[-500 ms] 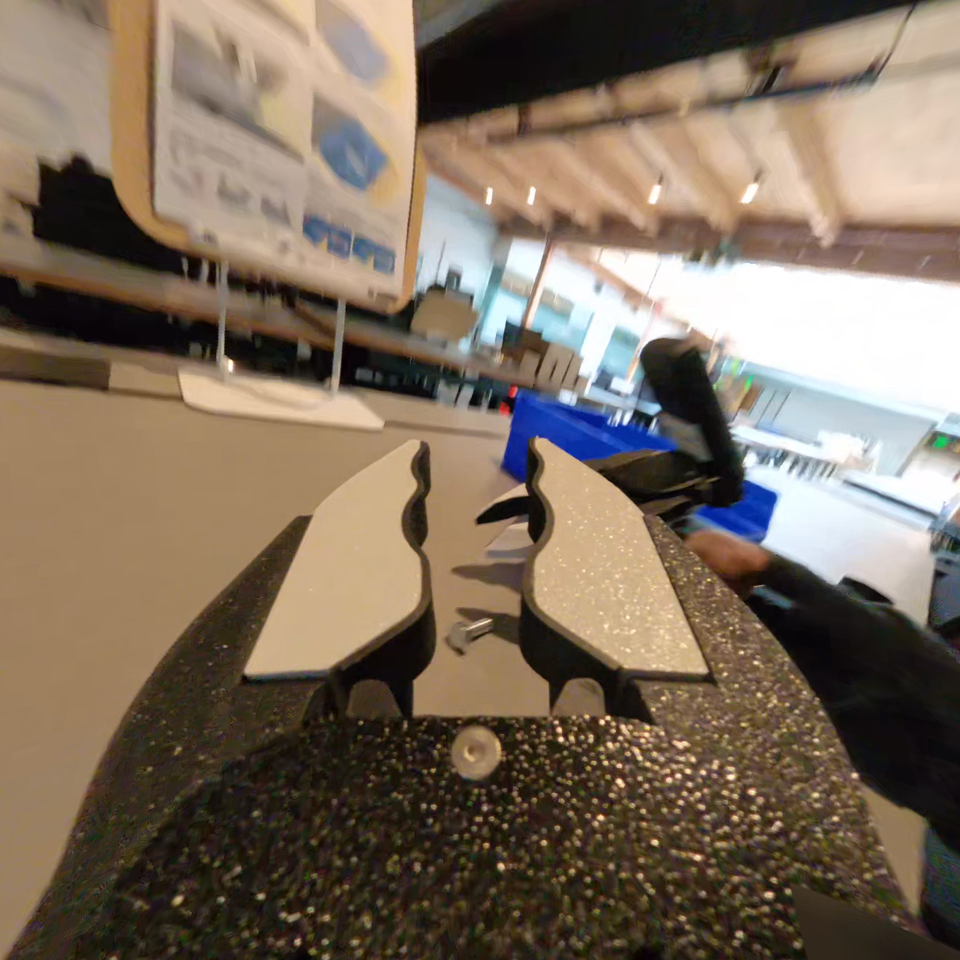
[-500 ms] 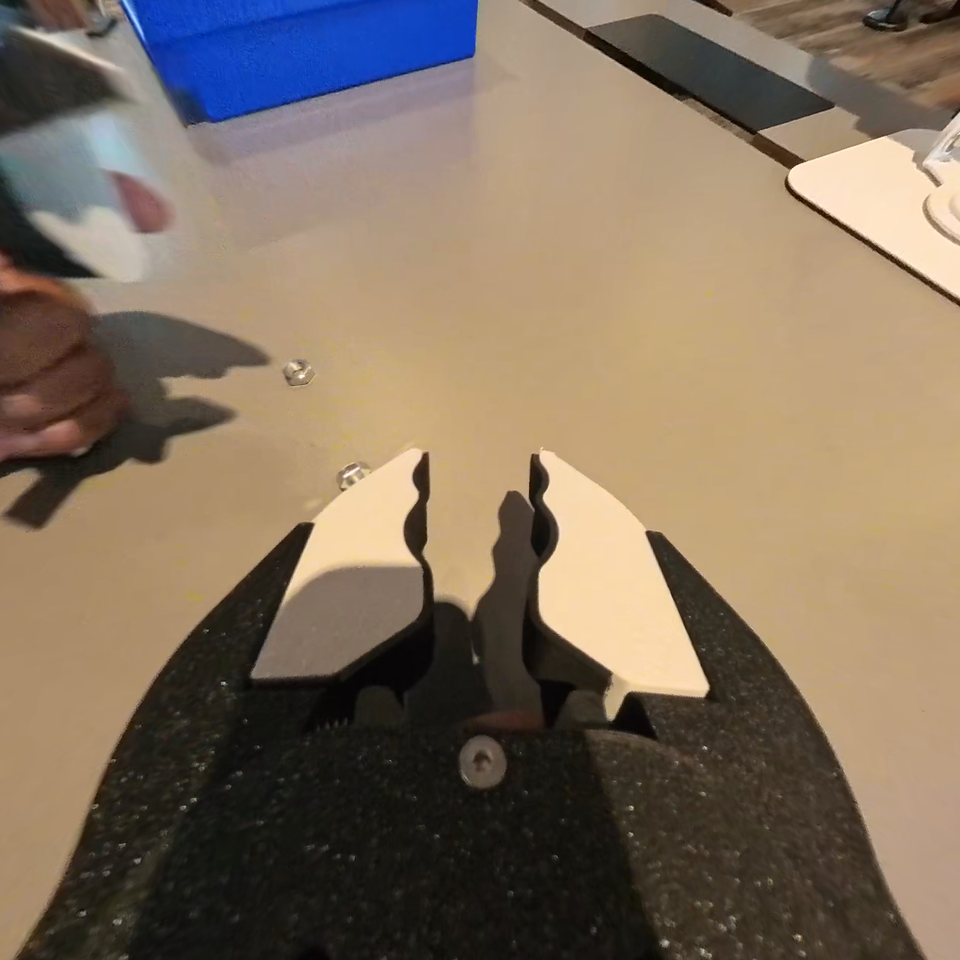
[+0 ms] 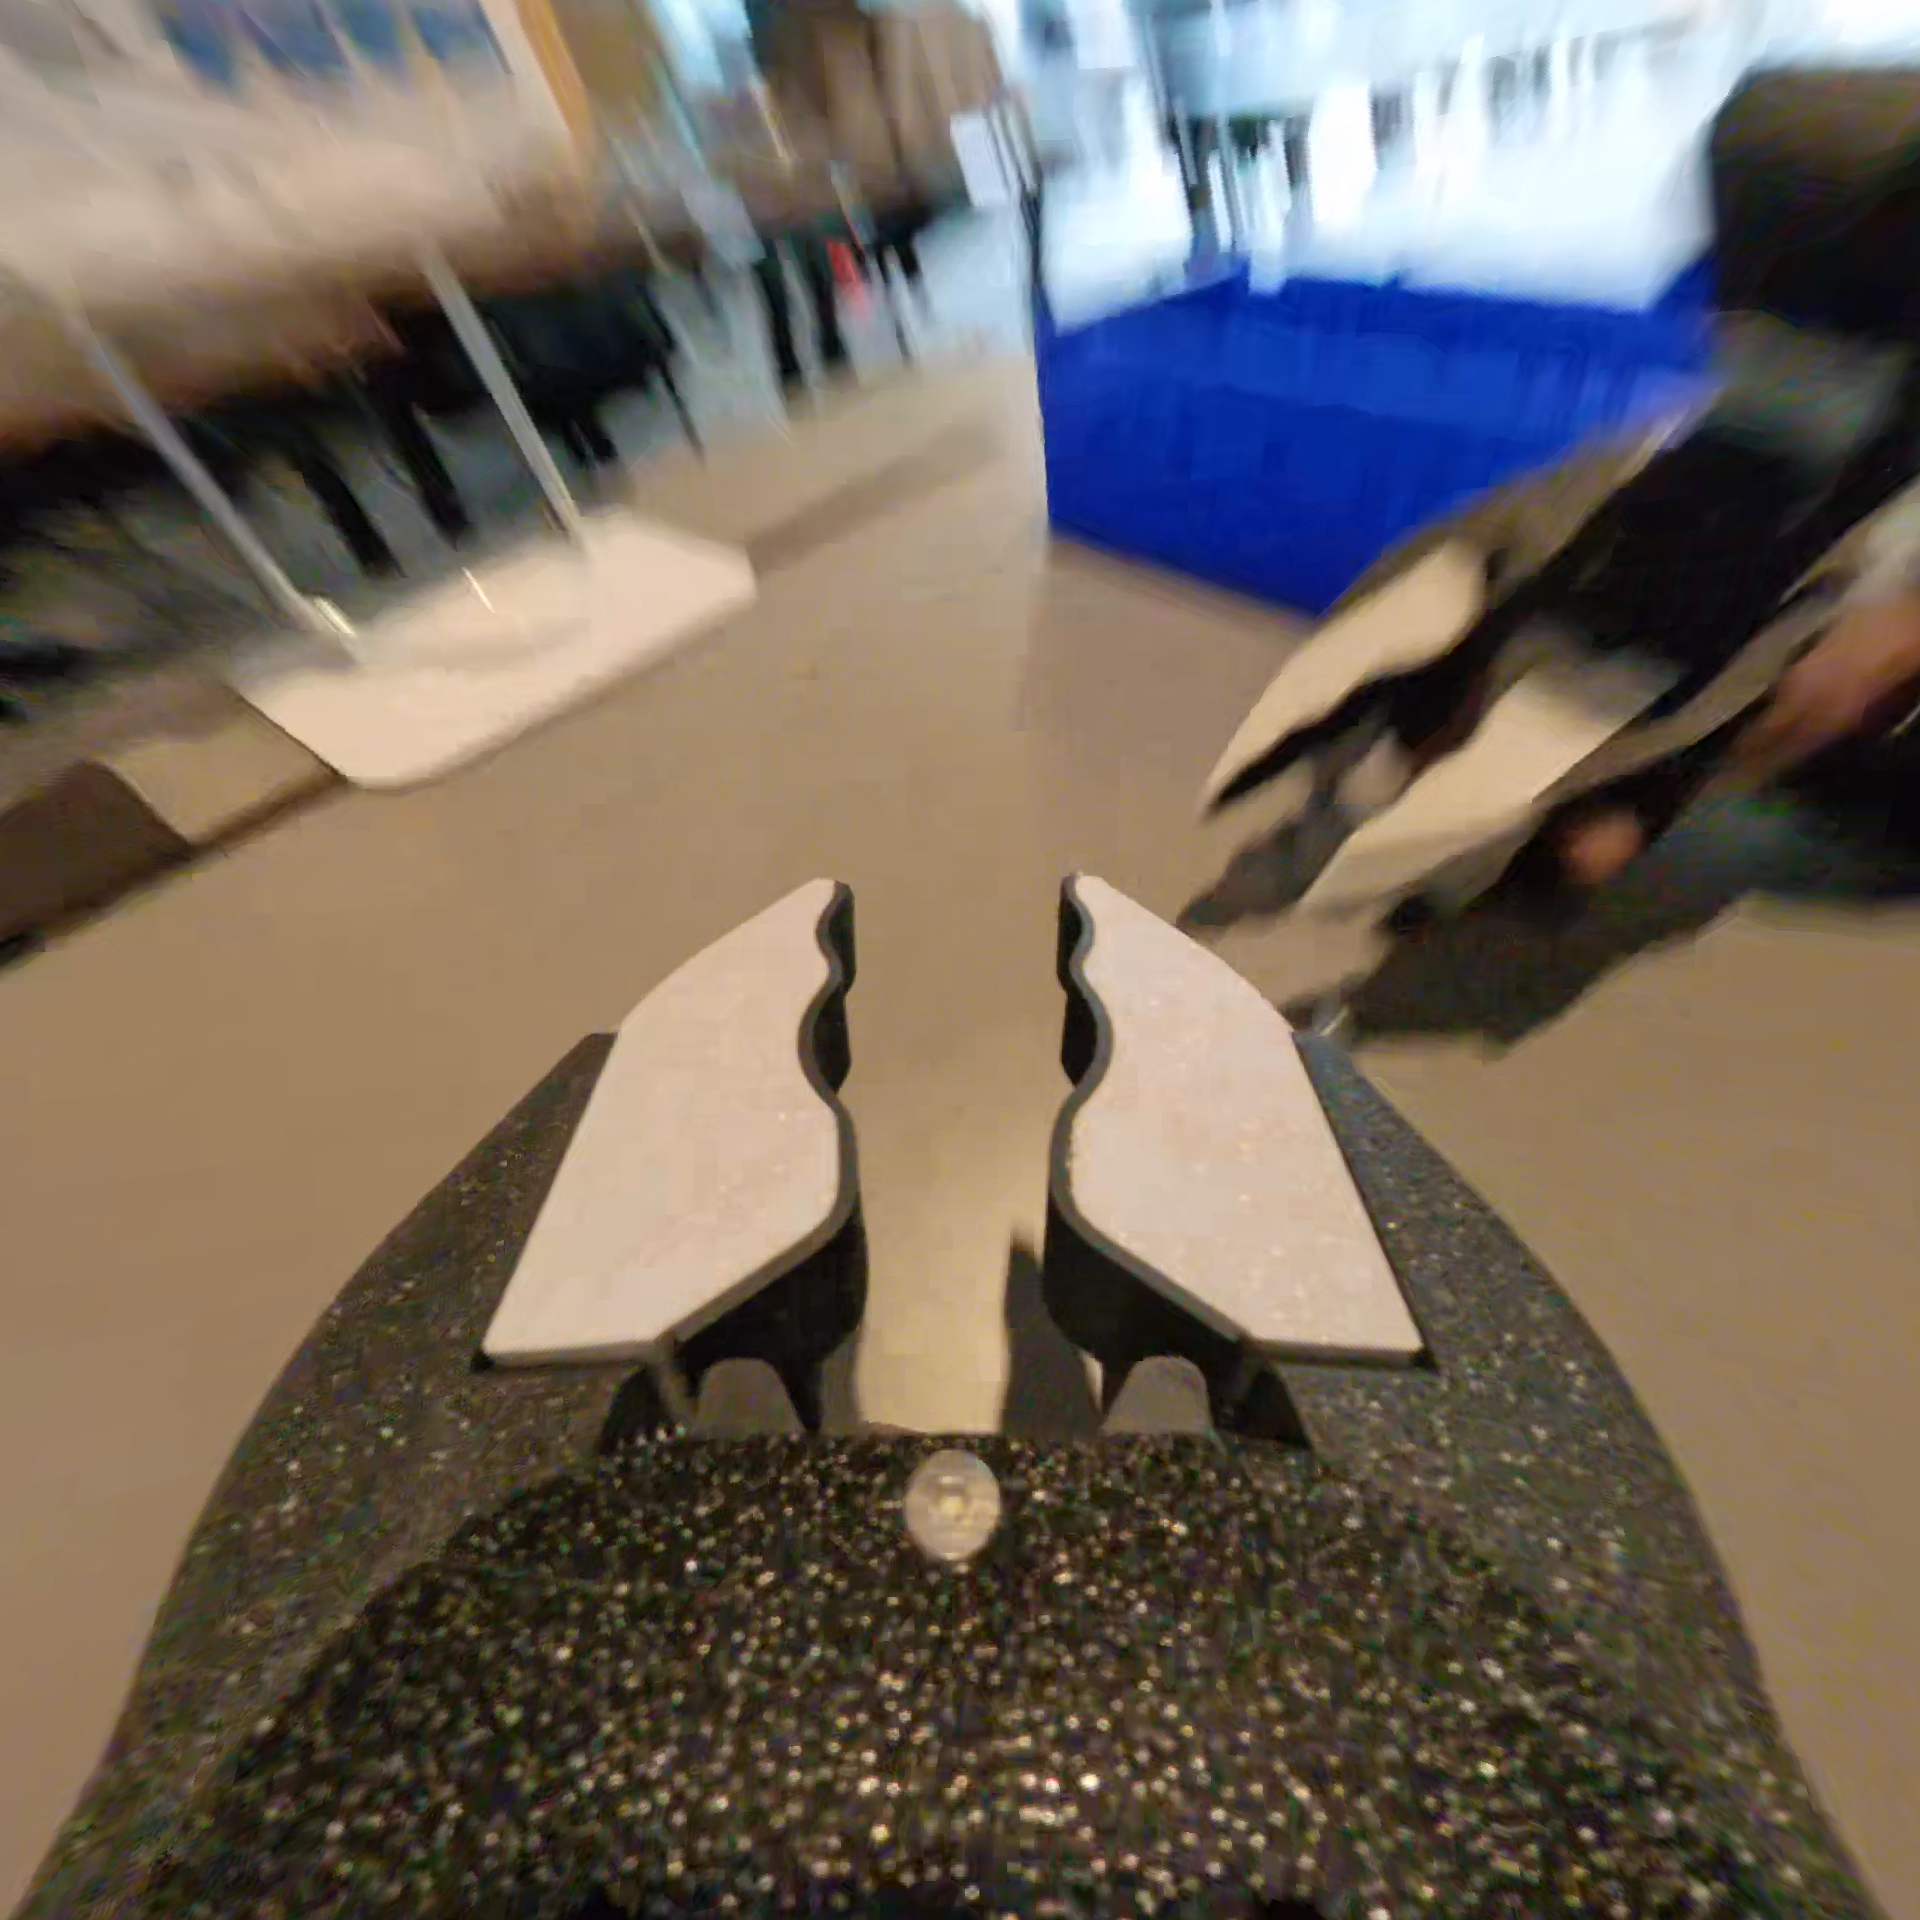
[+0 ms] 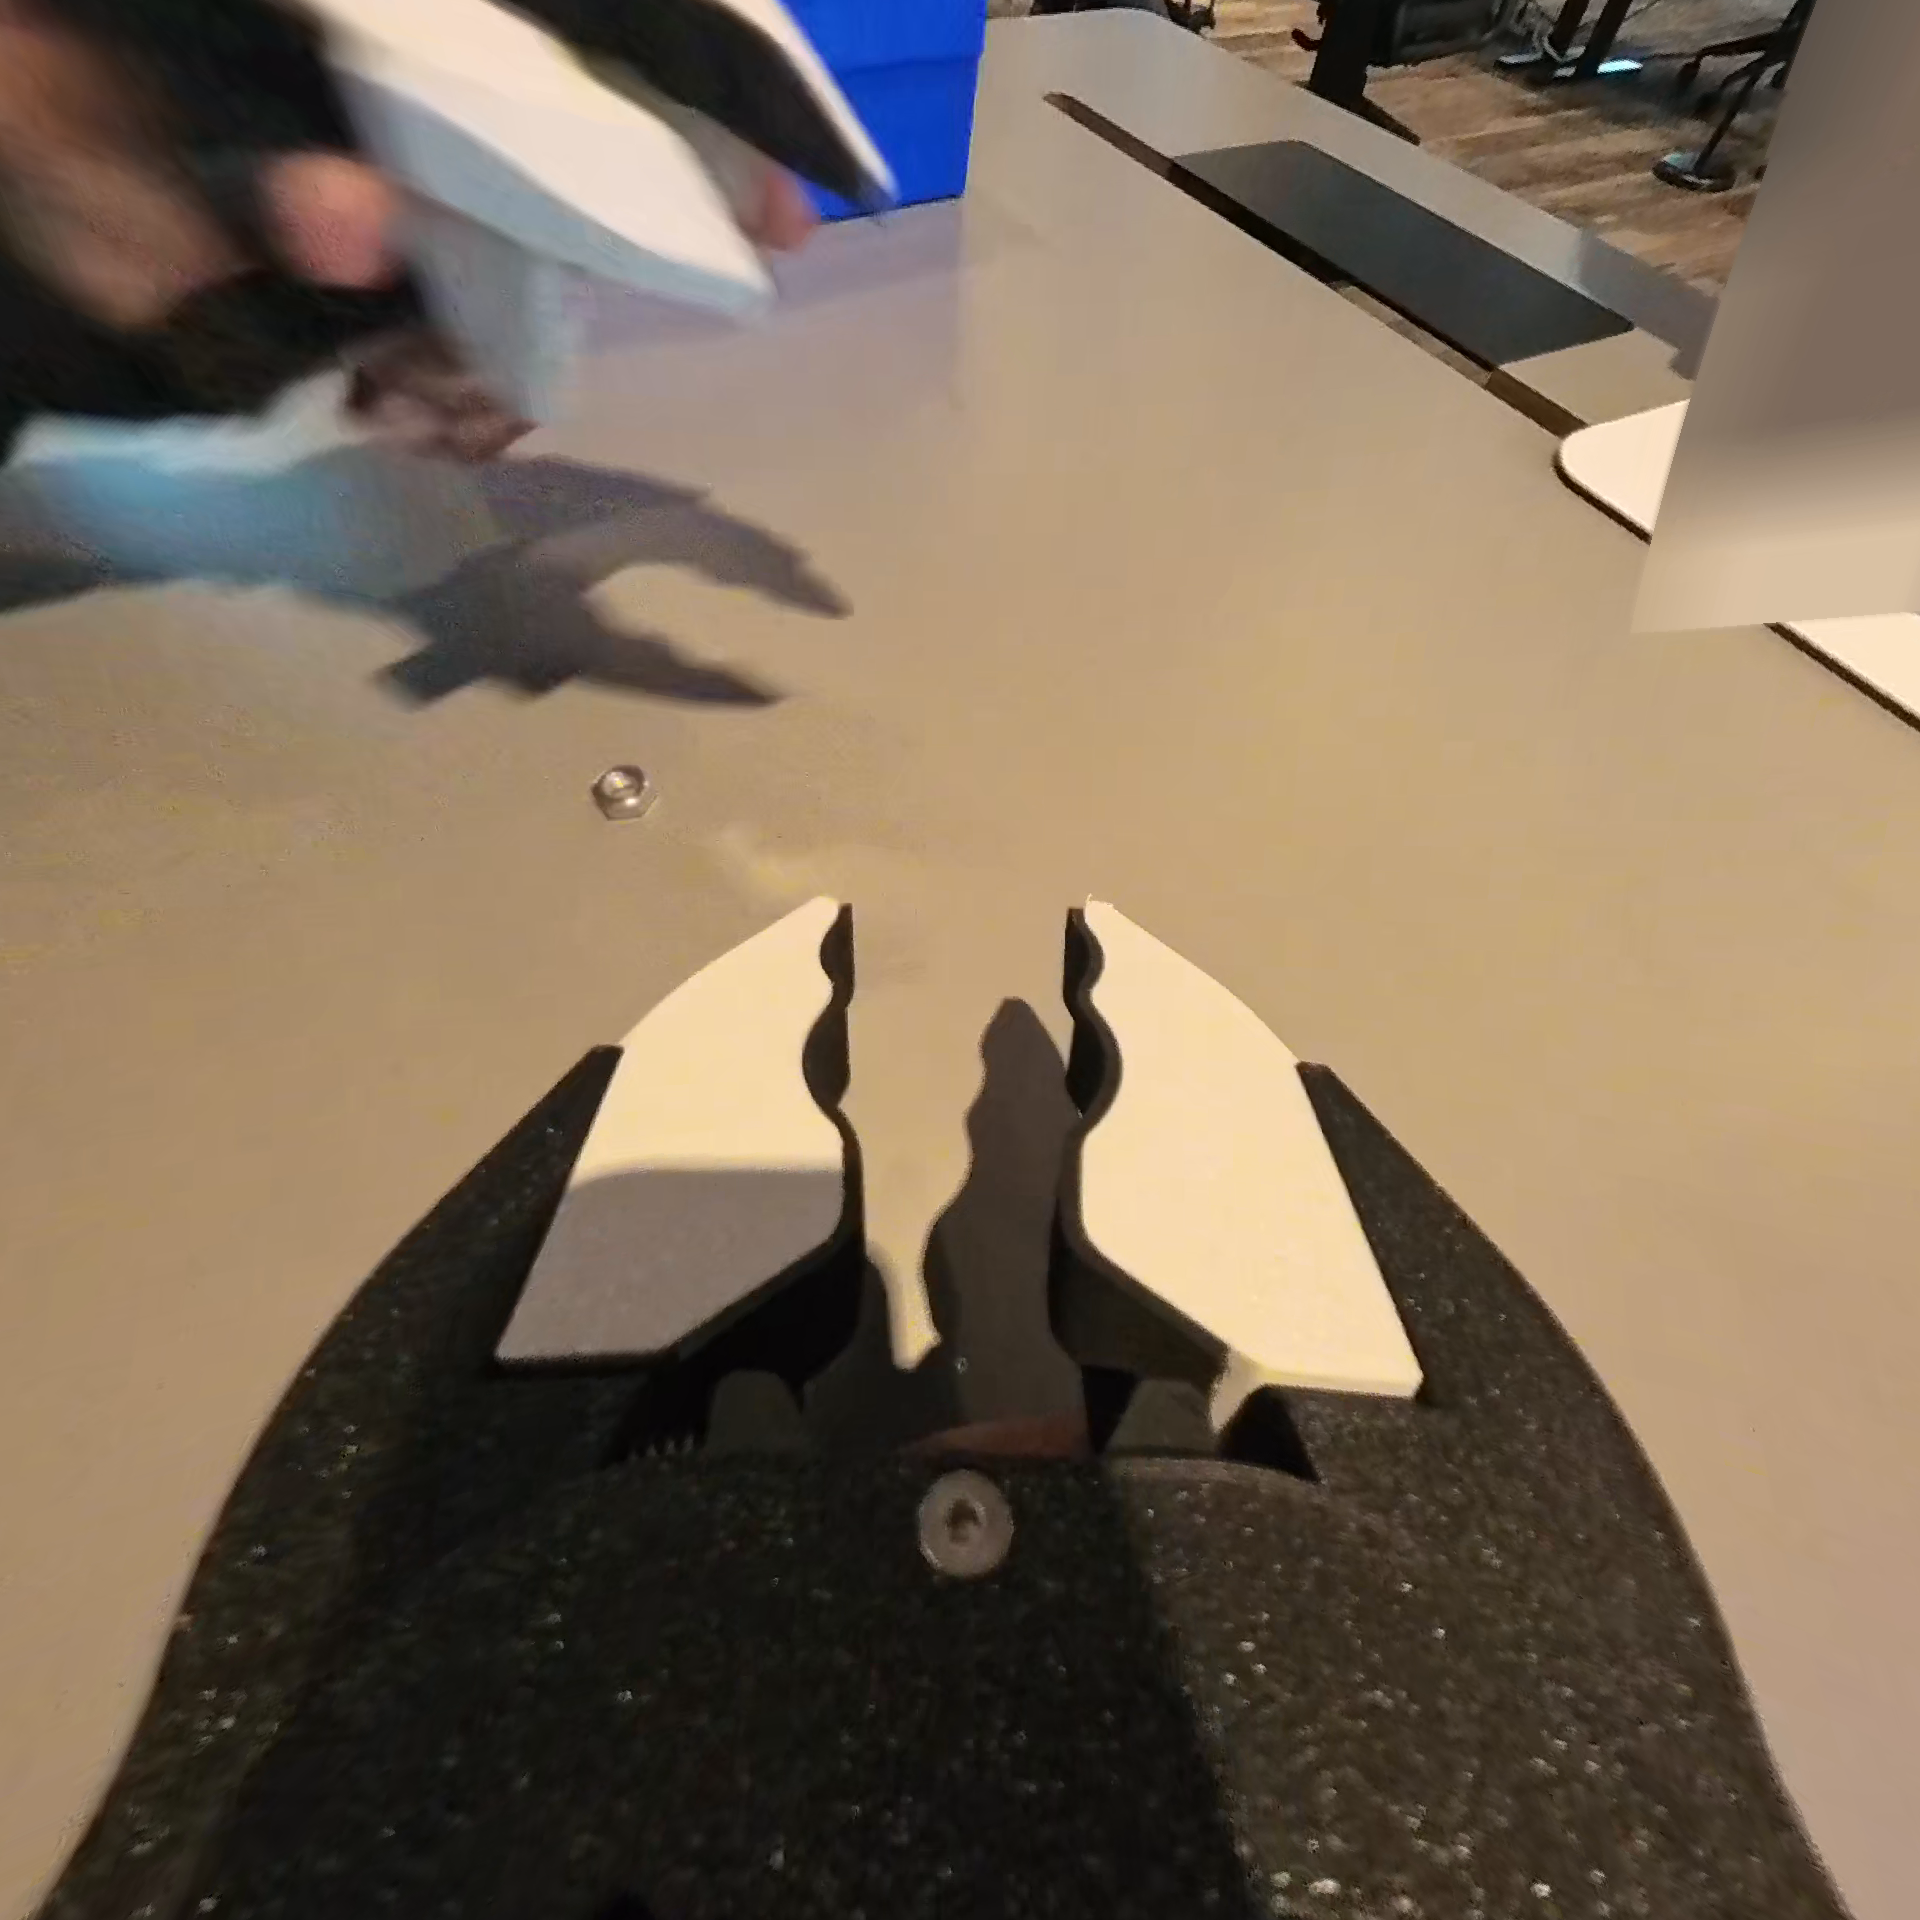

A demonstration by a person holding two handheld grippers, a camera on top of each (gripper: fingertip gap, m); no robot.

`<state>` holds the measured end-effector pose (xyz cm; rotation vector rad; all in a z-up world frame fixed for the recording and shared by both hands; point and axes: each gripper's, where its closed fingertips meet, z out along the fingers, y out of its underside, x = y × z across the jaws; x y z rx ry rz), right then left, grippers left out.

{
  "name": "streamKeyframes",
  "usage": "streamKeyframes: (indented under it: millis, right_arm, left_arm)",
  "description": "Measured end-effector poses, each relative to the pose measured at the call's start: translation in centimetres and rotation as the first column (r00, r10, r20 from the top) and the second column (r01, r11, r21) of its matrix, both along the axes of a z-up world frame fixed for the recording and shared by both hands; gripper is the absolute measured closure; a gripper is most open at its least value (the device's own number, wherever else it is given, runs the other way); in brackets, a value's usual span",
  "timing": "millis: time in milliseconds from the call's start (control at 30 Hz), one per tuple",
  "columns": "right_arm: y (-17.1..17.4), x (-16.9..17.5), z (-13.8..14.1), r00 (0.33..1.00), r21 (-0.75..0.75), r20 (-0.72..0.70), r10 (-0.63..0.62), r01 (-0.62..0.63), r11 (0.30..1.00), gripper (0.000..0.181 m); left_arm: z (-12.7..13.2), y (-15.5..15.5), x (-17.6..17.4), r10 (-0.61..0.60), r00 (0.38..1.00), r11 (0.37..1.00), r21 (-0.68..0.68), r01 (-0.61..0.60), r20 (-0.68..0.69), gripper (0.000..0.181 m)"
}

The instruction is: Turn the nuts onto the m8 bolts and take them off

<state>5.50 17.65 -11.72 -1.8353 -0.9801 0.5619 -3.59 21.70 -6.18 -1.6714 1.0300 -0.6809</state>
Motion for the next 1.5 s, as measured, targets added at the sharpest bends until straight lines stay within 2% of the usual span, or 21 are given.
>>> streamKeyframes:
  millis: [33,67,100,133,167,200,233,267,300,367,433,467,567,700,1100,1167,1267,1400,1500]
  right_arm:
    - [0.0,-0.1,-0.1,1.0,0.003,0.009,0.002,-0.002,1.0,0.142]
    - [0.0,-0.1,-0.2,1.0,0.003,0.019,0.003,-0.003,1.0,0.142]
    - [0.0,-0.2,-0.3,1.0,0.002,0.028,0.004,-0.004,1.0,0.142]
    - [0.0,-0.2,-0.4,0.999,0.001,0.034,0.005,-0.005,1.0,0.142]
    - [0.0,-0.2,-0.5,0.999,0.003,0.039,0.007,-0.007,1.0,0.142]
    - [-0.1,-0.2,-0.5,0.999,0.005,0.043,0.01,-0.01,1.0,0.142]
    - [-0.2,-0.2,-0.5,0.999,0.008,0.046,0.013,-0.013,1.0,0.142]
    - [-0.3,-0.2,-0.5,0.999,0.012,0.047,0.016,-0.017,1.0,0.142]
    - [-0.4,-0.2,-0.5,0.999,0.014,0.046,0.021,-0.022,1.0,0.142]
    - [-0.4,-0.3,-0.5,0.999,0.013,0.044,0.029,-0.029,0.999,0.142]
    - [-0.4,-0.4,-0.5,0.999,0.015,0.046,0.029,-0.03,0.999,0.142]
    - [-0.4,-0.4,-0.4,0.999,0.018,0.046,0.028,-0.029,0.999,0.143]
    - [-0.3,-0.2,-0.2,0.999,0.026,0.031,0.02,-0.021,0.999,0.143]
    - [-0.3,0.3,0.3,1.0,0.031,-0.008,-0.005,0.005,1.0,0.143]
    - [-0.5,0.3,0.4,1.0,0.05,-0.012,-0.006,0.007,0.999,0.144]
    - [-0.5,0.3,0.4,1.0,0.05,-0.008,-0.003,0.004,0.999,0.144]
    - [-0.5,0.3,0.5,1.0,0.06,-0.008,-0.005,0.005,0.998,0.145]
    - [-0.5,0.5,0.8,0.999,0.072,-0.028,-0.015,0.017,0.997,0.145]
    - [-0.4,0.4,0.7,1.0,0.07,-0.026,-0.014,0.016,0.997,0.145]
  left_arm:
    - [-2.8,2.5,-0.7,-0.066,0.987,0.991,-0.122,0.049,-0.146,0.145]
    - [-5.6,5.0,-1.7,-0.069,0.972,0.963,-0.27,0.006,-0.226,0.144]
    - [-7.8,7.6,-2.9,0.007,0.963,0.913,-0.392,-0.116,-0.269,0.144]
    - [-9.0,9.8,-3.6,0.131,0.957,0.857,-0.455,-0.24,-0.258,0.143]
    - [-8.5,11.1,-3.3,0.274,0.951,0.827,-0.47,-0.309,-0.143,0.142]
    - [-6.6,11.1,-2.1,0.348,0.937,0.842,-0.45,-0.297,0.033,0.142]
    - [-4.5,9.8,-0.8,0.346,0.925,0.889,-0.371,-0.269,0.159,0.144]
    - [-3.2,8.2,-0.1,0.329,0.926,0.925,-0.26,-0.277,0.184,0.143]
    - [-2.6,6.5,0.5,0.296,0.942,0.951,-0.136,-0.276,0.157,0.138]
    - [-2.4,2.0,2.4,0.117,0.991,0.993,0.015,-0.118,0.064,0.134]
    - [-3.3,-3.0,3.9,-0.11,0.993,0.993,0.043,0.112,-0.053,0.137]
    - [-3.8,-4.8,4.2,-0.18,0.978,0.981,0.047,0.186,-0.106,0.141]
    - [-6.2,-7.2,4.5,-0.268,0.932,0.963,-0.041,0.266,-0.242,0.142]
    - [-8.4,-7.5,4.9,-0.286,0.887,0.958,-0.096,0.27,-0.362,0.142]
    - [-10.1,-7.7,7.0,-0.308,0.815,0.951,-0.149,0.27,-0.49,0.152]
    - [-10.2,-7.9,7.5,-0.321,0.822,0.947,-0.158,0.279,-0.471,0.165]
    - [-10.2,-7.6,7.7,-0.305,0.827,0.952,-0.126,0.279,-0.472,0.166]
    - [-8.1,-6.2,6.7,-0.221,0.904,0.975,-0.046,0.219,-0.366,0.166]
    - [-5.9,-4.9,4.0,-0.14,0.958,0.99,-0.027,0.138,-0.249,0.166]
